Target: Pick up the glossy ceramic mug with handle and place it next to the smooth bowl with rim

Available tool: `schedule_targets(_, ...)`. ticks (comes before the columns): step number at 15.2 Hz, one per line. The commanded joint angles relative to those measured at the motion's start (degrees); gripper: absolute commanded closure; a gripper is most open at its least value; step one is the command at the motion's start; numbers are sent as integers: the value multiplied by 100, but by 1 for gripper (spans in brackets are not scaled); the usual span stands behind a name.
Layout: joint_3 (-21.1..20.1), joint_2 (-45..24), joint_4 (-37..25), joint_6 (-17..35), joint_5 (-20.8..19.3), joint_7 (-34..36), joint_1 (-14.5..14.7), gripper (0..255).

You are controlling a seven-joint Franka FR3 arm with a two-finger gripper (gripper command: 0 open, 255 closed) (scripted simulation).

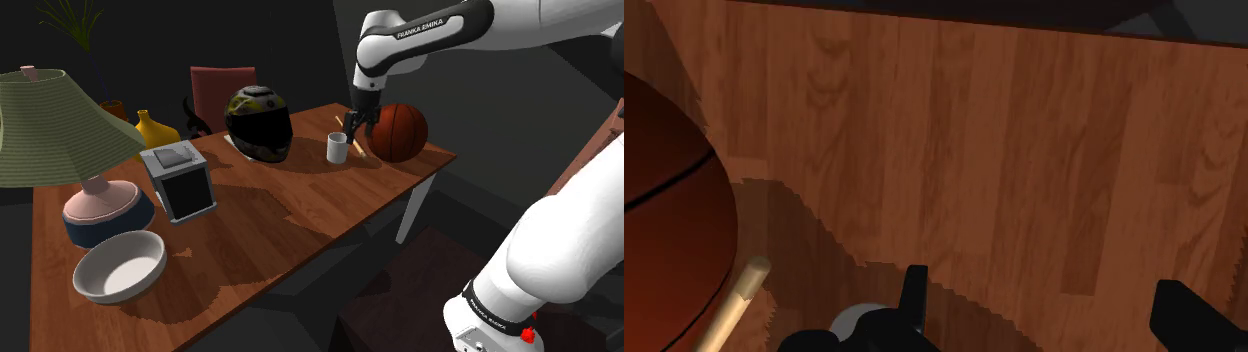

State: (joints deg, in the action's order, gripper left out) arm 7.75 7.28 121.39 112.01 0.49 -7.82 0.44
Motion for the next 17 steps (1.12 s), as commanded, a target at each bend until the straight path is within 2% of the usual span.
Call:
schedule_targets(1, 22, -435, -297, 137, -17, -103, -5, 0)
schedule_targets(7, 76, -1787, -1497, 291, -27, -433, -82, 0)
schedule_targets(13, 79, -3139, -2969, 188, -28, -698, -198, 0)
schedule_targets(17, 75, -3231, -2792, 457, -16, -706, -208, 0)
